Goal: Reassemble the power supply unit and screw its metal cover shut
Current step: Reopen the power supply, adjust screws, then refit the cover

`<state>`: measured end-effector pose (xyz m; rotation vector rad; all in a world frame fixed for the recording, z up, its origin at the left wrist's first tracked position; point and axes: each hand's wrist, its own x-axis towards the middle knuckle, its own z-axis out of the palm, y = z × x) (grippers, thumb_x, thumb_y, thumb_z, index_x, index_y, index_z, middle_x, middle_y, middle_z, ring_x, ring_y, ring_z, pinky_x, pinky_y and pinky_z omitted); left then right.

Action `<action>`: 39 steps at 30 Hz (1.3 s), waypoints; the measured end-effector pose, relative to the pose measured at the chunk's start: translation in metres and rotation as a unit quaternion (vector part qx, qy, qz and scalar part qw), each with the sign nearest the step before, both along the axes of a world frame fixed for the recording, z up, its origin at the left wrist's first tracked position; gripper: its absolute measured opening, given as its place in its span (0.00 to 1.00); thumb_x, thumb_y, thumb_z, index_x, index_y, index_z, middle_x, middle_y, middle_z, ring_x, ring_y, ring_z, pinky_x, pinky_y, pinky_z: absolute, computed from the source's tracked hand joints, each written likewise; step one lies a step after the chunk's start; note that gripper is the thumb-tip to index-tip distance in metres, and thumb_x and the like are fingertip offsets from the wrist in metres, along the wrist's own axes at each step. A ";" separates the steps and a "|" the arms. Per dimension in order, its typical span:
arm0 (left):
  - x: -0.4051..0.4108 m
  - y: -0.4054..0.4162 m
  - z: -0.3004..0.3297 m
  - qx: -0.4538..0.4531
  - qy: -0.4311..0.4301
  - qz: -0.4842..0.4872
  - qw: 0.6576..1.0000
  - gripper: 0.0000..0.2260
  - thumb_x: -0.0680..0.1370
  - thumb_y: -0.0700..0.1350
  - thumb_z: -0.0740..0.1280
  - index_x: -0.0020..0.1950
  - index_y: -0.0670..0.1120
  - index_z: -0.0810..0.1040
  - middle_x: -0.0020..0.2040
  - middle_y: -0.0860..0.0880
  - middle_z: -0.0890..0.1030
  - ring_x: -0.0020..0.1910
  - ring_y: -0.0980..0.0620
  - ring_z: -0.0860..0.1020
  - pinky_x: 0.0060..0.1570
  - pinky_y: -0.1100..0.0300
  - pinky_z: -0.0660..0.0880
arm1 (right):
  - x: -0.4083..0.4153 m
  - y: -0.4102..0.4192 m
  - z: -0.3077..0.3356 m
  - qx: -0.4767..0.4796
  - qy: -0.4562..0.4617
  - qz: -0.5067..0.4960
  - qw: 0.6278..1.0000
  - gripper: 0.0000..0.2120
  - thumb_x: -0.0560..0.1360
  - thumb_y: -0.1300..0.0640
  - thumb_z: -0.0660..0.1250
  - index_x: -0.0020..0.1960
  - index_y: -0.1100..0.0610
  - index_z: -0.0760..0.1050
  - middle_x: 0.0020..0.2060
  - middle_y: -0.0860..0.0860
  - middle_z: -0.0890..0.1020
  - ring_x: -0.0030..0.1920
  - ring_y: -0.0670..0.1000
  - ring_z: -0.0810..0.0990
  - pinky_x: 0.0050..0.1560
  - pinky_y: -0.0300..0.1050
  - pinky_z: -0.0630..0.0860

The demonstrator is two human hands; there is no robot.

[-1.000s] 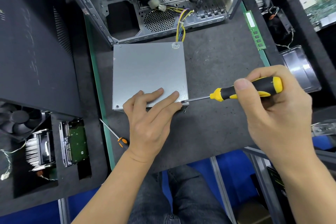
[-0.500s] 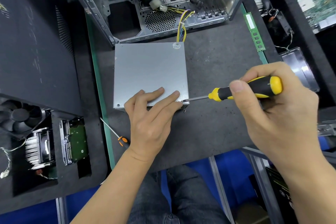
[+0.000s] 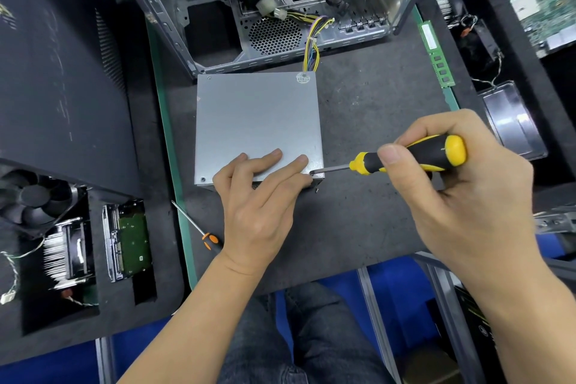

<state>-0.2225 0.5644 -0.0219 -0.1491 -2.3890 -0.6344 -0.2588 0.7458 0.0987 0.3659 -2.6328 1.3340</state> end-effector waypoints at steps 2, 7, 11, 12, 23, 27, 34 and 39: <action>0.000 0.000 0.000 -0.002 0.000 0.000 1.000 0.06 0.76 0.34 0.74 0.43 0.45 0.87 0.52 0.55 0.85 0.51 0.43 0.83 0.56 0.44 0.69 | 0.001 -0.001 0.000 0.019 0.007 0.003 1.000 0.07 0.76 0.47 0.67 0.46 0.48 0.71 0.34 0.48 0.77 0.33 0.35 0.74 0.36 0.24 0.66; 0.000 0.000 0.000 -0.008 -0.001 0.003 1.000 0.07 0.74 0.33 0.75 0.43 0.45 0.87 0.53 0.55 0.85 0.51 0.43 0.83 0.55 0.43 0.70 | 0.000 -0.001 0.003 0.028 0.006 0.007 1.000 0.07 0.77 0.47 0.66 0.46 0.48 0.70 0.38 0.46 0.77 0.33 0.37 0.74 0.36 0.24 0.66; 0.000 -0.001 0.000 -0.012 0.002 0.002 1.000 0.07 0.74 0.33 0.74 0.44 0.45 0.87 0.53 0.54 0.85 0.50 0.42 0.83 0.54 0.42 0.71 | 0.000 0.000 0.004 0.028 0.009 0.005 1.000 0.07 0.77 0.47 0.66 0.46 0.49 0.71 0.35 0.49 0.76 0.34 0.38 0.74 0.36 0.25 0.66; 0.000 -0.001 0.000 -0.013 0.003 0.001 1.000 0.07 0.74 0.33 0.74 0.44 0.45 0.87 0.52 0.54 0.85 0.50 0.42 0.83 0.54 0.42 0.71 | 0.000 0.000 0.004 0.028 0.009 0.005 1.000 0.07 0.77 0.47 0.66 0.46 0.49 0.71 0.36 0.48 0.76 0.33 0.37 0.73 0.36 0.25 0.66; 0.000 -0.001 0.000 -0.015 0.001 -0.002 1.000 0.06 0.75 0.34 0.74 0.45 0.44 0.87 0.53 0.54 0.85 0.50 0.42 0.83 0.55 0.43 0.70 | -0.002 -0.002 0.005 0.004 -0.009 0.003 1.000 0.08 0.77 0.47 0.67 0.46 0.50 0.71 0.39 0.42 0.78 0.33 0.37 0.75 0.35 0.26 0.67; 0.001 -0.001 0.000 -0.017 0.002 -0.003 1.000 0.06 0.76 0.35 0.73 0.45 0.45 0.87 0.53 0.54 0.85 0.50 0.42 0.83 0.54 0.42 0.71 | -0.003 -0.003 0.007 -0.002 -0.019 -0.015 1.000 0.10 0.75 0.46 0.70 0.45 0.51 0.73 0.31 0.47 0.79 0.33 0.39 0.77 0.34 0.28 0.69; -0.001 -0.002 -0.002 -0.023 0.008 -0.006 1.000 0.06 0.77 0.35 0.73 0.45 0.45 0.87 0.53 0.54 0.85 0.50 0.42 0.83 0.54 0.42 0.71 | -0.010 -0.007 0.017 0.066 -0.006 -0.021 0.998 0.14 0.74 0.45 0.72 0.42 0.55 0.75 0.28 0.37 0.71 0.31 0.35 0.73 0.34 0.23 0.65; 0.000 -0.004 -0.002 -0.029 0.009 -0.014 0.999 0.06 0.74 0.35 0.76 0.46 0.45 0.88 0.54 0.54 0.85 0.50 0.41 0.83 0.53 0.41 0.72 | -0.010 -0.008 0.019 0.086 -0.014 -0.012 0.996 0.12 0.76 0.47 0.70 0.43 0.56 0.75 0.27 0.40 0.73 0.34 0.36 0.74 0.35 0.25 0.67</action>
